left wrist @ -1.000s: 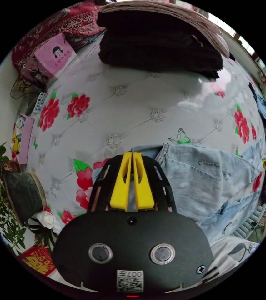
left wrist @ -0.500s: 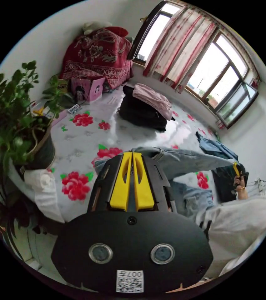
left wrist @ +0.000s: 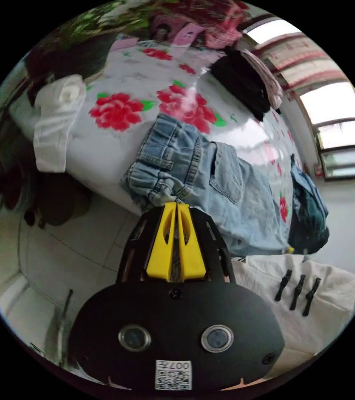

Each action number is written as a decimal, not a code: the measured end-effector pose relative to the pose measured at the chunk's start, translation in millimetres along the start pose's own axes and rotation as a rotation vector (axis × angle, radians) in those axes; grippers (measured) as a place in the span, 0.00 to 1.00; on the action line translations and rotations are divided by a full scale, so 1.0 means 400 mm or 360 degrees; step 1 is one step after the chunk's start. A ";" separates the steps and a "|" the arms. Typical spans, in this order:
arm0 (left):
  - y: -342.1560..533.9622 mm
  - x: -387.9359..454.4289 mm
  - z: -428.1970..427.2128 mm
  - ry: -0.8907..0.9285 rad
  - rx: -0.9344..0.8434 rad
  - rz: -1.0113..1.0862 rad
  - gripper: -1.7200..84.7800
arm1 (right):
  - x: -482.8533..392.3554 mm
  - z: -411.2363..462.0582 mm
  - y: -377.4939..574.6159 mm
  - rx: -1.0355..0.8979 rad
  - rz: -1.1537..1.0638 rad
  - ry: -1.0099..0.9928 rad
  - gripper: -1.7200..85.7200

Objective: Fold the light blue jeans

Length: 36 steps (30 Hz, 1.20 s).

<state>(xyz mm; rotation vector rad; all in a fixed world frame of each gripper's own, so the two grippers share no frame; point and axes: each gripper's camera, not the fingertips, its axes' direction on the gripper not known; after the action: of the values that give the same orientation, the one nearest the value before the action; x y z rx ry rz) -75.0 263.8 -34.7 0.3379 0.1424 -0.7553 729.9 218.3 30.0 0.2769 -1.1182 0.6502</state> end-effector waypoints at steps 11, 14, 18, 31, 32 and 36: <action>0.083 -0.078 0.075 -0.0033 -0.0123 -0.0115 0.01 | 0.112 -0.027 0.137 0.0026 0.0096 0.0204 0.04; 0.096 -0.105 0.052 0.0058 -0.0049 -0.0208 0.02 | 0.124 -0.069 0.172 0.0180 0.0187 0.0221 0.07; 0.108 -0.091 0.010 -0.0108 -0.0032 -0.0169 0.08 | 0.155 -0.077 0.184 0.0230 0.0247 0.0112 0.10; -0.046 0.002 0.164 -0.0137 -0.0093 -0.0108 0.07 | 0.116 0.078 0.007 0.0386 0.0272 -0.0203 0.02; -0.053 0.018 0.169 -0.0099 -0.0080 -0.0072 0.07 | 0.088 0.045 -0.005 0.0483 0.0200 -0.0200 0.02; -0.091 0.125 0.243 0.0091 -0.0112 0.0104 0.08 | 0.083 -0.038 -0.014 0.0691 0.0221 -0.0140 0.01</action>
<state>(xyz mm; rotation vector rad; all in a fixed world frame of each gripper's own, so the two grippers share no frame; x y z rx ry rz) -63.6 172.7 34.7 0.2959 0.2106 -0.6749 753.8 233.0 54.1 0.6072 -1.0784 1.0131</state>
